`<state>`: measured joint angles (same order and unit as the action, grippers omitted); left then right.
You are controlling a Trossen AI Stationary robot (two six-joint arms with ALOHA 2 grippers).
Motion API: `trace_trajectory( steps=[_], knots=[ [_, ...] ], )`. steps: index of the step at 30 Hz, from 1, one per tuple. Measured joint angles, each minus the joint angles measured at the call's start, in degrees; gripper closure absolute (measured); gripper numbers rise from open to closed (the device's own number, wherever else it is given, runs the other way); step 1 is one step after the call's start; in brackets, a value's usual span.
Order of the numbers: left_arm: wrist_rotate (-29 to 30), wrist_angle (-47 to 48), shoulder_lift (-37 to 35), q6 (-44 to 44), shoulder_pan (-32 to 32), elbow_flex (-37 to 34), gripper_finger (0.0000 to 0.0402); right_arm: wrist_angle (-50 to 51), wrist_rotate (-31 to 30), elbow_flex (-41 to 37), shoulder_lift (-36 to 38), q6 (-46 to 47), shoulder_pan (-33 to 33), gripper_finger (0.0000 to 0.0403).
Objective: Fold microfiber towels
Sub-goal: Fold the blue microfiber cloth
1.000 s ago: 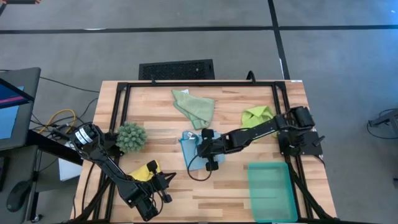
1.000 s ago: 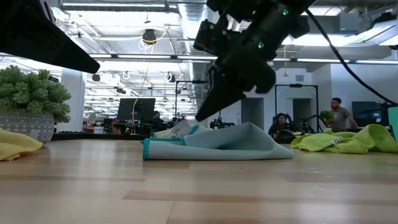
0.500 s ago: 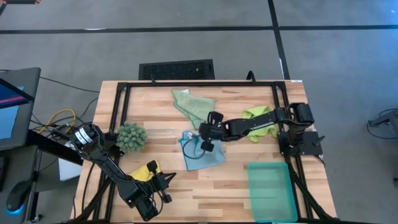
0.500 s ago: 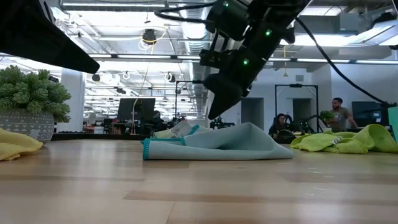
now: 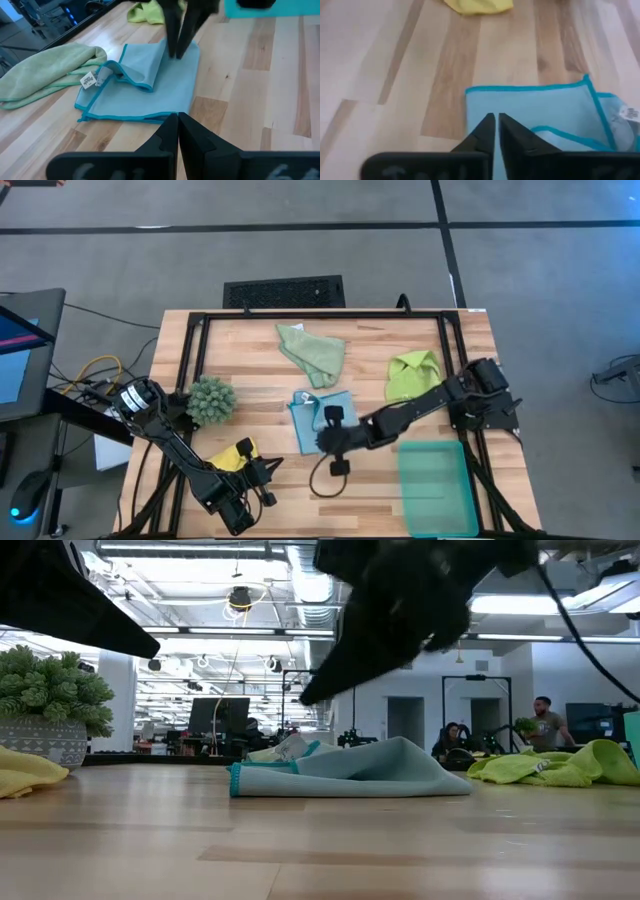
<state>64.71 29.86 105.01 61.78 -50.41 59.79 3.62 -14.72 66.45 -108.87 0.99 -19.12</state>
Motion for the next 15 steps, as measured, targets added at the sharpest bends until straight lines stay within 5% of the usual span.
trace_trajectory(
  steps=[11,15],
  knots=[
    [-0.5,-0.5,0.0,-0.9,0.0,0.0,0.0397,-0.9,5.4,0.2,-5.9,-3.9,5.7,0.0208],
    [-1.2,-0.5,0.2,-1.1,0.0,0.0,0.0397,-1.8,0.0,1.4,-9.1,-5.3,5.6,0.0197]
  ],
)
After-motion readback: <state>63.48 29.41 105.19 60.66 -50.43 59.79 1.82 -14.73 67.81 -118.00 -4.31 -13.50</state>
